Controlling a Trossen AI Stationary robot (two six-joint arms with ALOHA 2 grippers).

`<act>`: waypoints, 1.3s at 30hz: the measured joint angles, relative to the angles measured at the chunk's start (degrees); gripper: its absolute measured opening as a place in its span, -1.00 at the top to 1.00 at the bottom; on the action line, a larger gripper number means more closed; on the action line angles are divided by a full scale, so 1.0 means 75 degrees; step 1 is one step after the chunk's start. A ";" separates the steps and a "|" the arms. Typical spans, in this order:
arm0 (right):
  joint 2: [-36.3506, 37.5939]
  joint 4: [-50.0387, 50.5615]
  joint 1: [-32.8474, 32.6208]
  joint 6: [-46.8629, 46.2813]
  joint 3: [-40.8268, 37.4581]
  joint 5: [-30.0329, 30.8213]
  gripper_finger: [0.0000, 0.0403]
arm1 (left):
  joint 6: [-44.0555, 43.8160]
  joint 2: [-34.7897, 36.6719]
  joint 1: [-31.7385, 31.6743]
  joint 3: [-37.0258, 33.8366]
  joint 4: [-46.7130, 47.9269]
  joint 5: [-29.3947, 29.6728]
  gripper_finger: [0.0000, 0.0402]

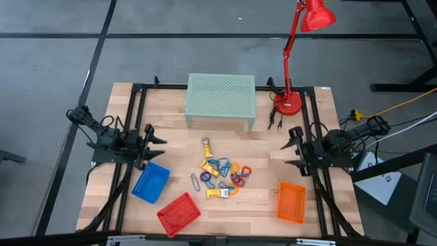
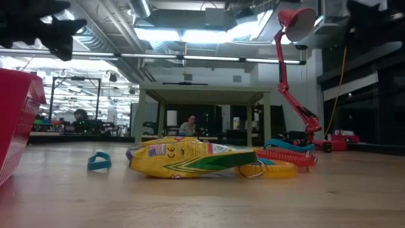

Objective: Pick & Place Office Desk Supplies
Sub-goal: Put the yellow crayon pack into the blue bin

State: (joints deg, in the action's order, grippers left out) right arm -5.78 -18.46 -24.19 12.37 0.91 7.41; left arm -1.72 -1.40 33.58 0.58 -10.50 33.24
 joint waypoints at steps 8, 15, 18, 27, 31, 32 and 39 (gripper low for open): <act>0.0000 -0.0782 0.0000 -0.0790 0.0000 0.1378 -0.17 | -0.0024 -0.0083 0.0000 0.0000 -0.0053 0.0019 0.10; -0.0116 -0.0796 0.0000 -0.1223 0.0000 0.2033 -0.17 | -0.0517 -0.0193 -0.0142 0.0000 0.0173 -0.0135 0.07; -0.0264 -0.0793 0.0000 -0.1208 0.0000 0.2326 -0.17 | -0.0790 -0.0457 -0.0422 0.0010 0.0187 -0.0248 -0.01; -0.0402 -0.0807 0.0000 -0.1597 0.0000 0.2849 -0.17 | -0.0923 -0.2848 -0.1335 0.0878 0.0157 -0.0445 -0.25; -0.0402 -0.0850 0.0000 -0.1599 0.0000 0.2900 -0.17 | -0.0185 -0.4613 -0.1747 0.1762 0.0517 -0.0767 -0.24; -0.0402 -0.0886 0.0000 -0.1601 0.0000 0.2900 -0.17 | -0.0012 -0.5077 -0.1873 0.2036 0.0686 -0.0912 -0.24; -0.0405 -0.1055 0.0000 -0.1596 0.0000 0.2898 -0.17 | 0.0771 -0.8125 -0.2906 0.3954 0.1198 -0.2767 -0.23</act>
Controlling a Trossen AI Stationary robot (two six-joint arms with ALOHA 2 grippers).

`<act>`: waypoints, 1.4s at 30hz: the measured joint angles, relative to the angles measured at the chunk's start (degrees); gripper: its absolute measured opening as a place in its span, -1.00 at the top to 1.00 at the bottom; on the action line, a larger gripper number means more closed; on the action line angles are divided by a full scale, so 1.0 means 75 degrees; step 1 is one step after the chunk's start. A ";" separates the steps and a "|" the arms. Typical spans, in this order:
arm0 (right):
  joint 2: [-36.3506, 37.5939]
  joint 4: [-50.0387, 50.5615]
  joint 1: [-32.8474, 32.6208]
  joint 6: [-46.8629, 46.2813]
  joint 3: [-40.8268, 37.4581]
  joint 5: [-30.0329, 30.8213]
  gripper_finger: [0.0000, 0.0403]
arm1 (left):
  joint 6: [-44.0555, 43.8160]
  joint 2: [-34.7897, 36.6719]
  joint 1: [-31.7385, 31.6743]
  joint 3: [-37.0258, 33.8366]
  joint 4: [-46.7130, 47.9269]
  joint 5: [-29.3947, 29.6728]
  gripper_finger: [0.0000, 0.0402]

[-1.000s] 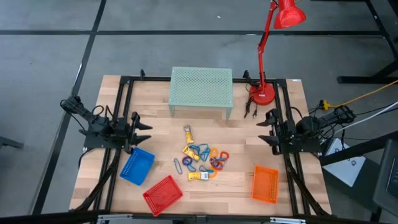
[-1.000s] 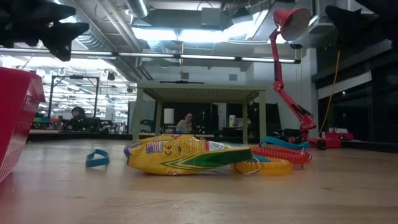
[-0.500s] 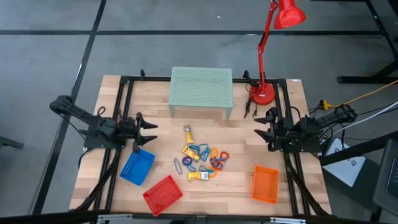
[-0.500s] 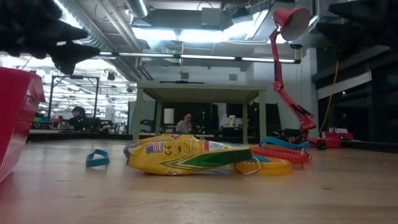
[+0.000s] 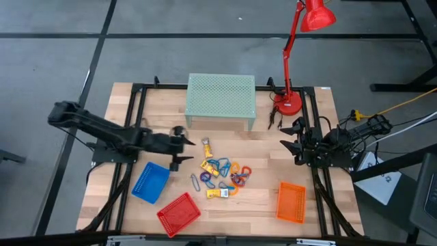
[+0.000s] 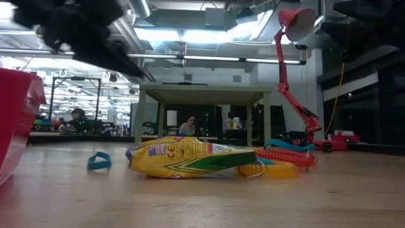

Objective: Pick & Place Office Desk Supplies
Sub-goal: Put the yellow crayon pack into the blue bin

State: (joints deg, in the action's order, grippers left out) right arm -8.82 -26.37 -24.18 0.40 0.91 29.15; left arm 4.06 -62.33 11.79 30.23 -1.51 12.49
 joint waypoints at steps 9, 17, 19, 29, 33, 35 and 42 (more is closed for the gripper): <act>0.0000 -0.0003 0.0000 0.0040 0.0000 0.0000 -0.17 | 0.1593 -0.3010 -0.0583 0.2125 0.1363 -0.0914 -0.23; -0.0016 0.0032 -0.0002 0.0040 0.0000 -0.0014 -0.17 | 0.3490 -0.4761 -0.0887 0.3475 0.2985 -0.0016 -0.23; -0.0030 0.0041 -0.0002 0.0003 0.0000 -0.0029 -0.17 | 0.4062 -0.5026 -0.0901 0.3765 0.3324 0.0419 -0.23; -0.0272 0.0102 0.0000 -0.0002 0.0000 -0.0026 -0.17 | 0.5231 -0.5727 -0.1019 0.4414 0.3655 0.0882 -0.23; -0.0318 0.0102 -0.0001 -0.0003 0.0000 -0.0024 -0.17 | 0.5135 -0.5836 -0.1137 0.4442 0.3883 0.0620 -0.21; -0.0318 0.0085 -0.0001 -0.0003 0.0000 -0.0023 -0.17 | 0.5042 -0.5839 -0.1180 0.4443 0.3922 0.0472 -0.16; -0.0318 0.0087 -0.0002 -0.0009 0.0000 0.0000 -0.17 | 0.4942 -0.5775 -0.1202 0.4413 0.3847 0.0147 0.15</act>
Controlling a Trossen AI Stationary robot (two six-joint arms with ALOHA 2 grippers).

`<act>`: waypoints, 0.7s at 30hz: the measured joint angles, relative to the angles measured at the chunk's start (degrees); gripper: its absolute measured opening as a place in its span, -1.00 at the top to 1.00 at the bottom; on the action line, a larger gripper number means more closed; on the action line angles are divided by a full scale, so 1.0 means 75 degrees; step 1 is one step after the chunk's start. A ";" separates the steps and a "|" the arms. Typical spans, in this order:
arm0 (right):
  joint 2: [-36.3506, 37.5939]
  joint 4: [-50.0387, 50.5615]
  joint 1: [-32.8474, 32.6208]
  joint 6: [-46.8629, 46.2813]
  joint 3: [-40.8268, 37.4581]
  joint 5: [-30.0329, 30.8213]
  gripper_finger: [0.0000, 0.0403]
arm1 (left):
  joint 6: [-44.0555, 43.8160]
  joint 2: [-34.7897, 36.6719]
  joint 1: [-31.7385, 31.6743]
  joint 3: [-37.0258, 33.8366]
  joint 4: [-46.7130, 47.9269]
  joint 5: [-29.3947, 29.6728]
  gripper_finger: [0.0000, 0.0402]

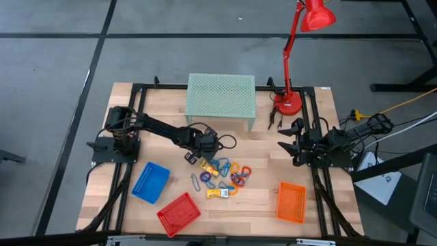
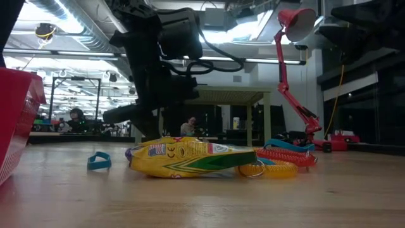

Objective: Pick & Place Office Desk Supplies
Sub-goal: Put the yellow crayon pack into the blue bin

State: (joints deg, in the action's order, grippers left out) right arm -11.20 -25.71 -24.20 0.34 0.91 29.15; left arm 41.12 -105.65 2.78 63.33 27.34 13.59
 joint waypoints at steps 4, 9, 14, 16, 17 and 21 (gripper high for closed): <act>0.0003 0.0000 0.0002 -0.0015 0.0000 0.0000 -0.17 | -0.0121 -0.0017 -0.0043 0.0000 0.0035 -0.0214 0.36; 0.0003 0.0000 0.0002 -0.0015 0.0000 0.0000 -0.17 | -0.0437 -0.0023 -0.0089 0.0000 0.0044 -0.0222 0.56; 0.0003 0.0000 0.0002 -0.0015 0.0000 0.0000 -0.17 | -0.0695 0.0136 -0.0031 -0.0010 0.0278 -0.0149 0.65; 0.0003 0.0000 0.0000 -0.0013 0.0000 0.0000 -0.17 | -0.0826 0.0356 0.0004 -0.0042 0.0498 -0.0182 0.66; 0.0003 0.0000 0.0000 -0.0012 0.0000 -0.0001 -0.17 | -0.0930 0.0519 0.0023 -0.0044 0.0526 -0.0215 0.66; 0.0003 0.0003 0.0002 -0.0012 0.0000 -0.0003 -0.17 | -0.1715 0.1338 0.0077 -0.0020 0.0485 -0.0845 0.66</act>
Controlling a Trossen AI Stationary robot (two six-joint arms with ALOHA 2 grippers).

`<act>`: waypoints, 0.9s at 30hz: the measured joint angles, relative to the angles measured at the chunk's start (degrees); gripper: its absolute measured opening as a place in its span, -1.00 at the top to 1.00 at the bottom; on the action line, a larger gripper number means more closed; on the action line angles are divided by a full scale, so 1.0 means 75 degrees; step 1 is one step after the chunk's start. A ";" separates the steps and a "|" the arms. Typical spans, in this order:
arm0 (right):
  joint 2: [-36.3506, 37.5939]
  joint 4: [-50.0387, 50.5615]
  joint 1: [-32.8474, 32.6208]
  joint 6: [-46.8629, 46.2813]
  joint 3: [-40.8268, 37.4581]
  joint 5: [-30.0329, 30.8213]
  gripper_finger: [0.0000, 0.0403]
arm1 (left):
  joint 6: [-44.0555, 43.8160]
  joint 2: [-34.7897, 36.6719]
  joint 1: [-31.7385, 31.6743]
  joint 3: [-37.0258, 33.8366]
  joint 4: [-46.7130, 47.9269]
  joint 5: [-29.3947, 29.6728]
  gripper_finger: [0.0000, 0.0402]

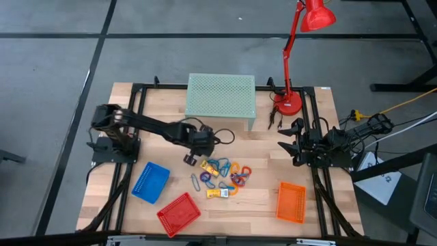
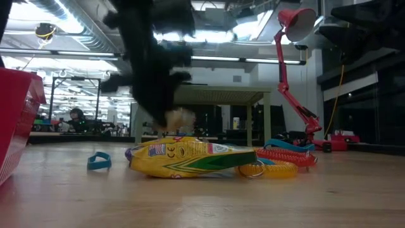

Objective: Pick & Place Office Desk Supplies
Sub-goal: Put the yellow crayon pack into the blue bin

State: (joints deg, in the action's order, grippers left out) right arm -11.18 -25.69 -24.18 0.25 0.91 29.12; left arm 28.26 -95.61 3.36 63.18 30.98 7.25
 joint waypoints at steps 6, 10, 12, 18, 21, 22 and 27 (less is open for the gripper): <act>0.0000 0.0003 -0.0002 0.0000 0.0000 0.0000 -0.17 | -0.0947 0.1422 0.0224 0.0010 0.0543 -0.1675 0.66; 0.0000 0.0003 0.0000 0.0000 0.0000 0.0000 -0.17 | -0.1720 0.2233 0.0376 0.0003 0.1705 -0.2988 0.66; 0.0000 0.0003 -0.0001 0.0000 0.0000 0.0000 -0.17 | -0.2434 0.2580 0.0516 0.0007 0.2141 -0.2991 0.66; 0.0000 0.0003 -0.0002 0.0020 0.0000 -0.0002 -0.17 | -0.4758 0.3192 0.1248 0.0006 0.3788 -0.2867 0.66; 0.0000 0.0003 -0.0003 0.0020 0.0000 -0.0002 -0.17 | -0.6207 0.3324 0.1831 0.0006 0.4000 -0.2461 0.66; 0.0000 0.0003 -0.0002 0.0023 0.0000 0.0000 -0.17 | -0.6612 0.3344 0.2074 0.0006 0.4053 -0.2308 0.66; 0.0000 0.0006 0.0000 0.0028 0.0000 -0.0002 -0.17 | -0.8674 0.3436 0.3412 -0.0225 0.4005 -0.1708 0.66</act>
State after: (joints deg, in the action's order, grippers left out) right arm -11.18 -25.65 -24.18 0.46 0.91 29.11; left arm -36.80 -69.84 28.95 61.49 61.01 -5.56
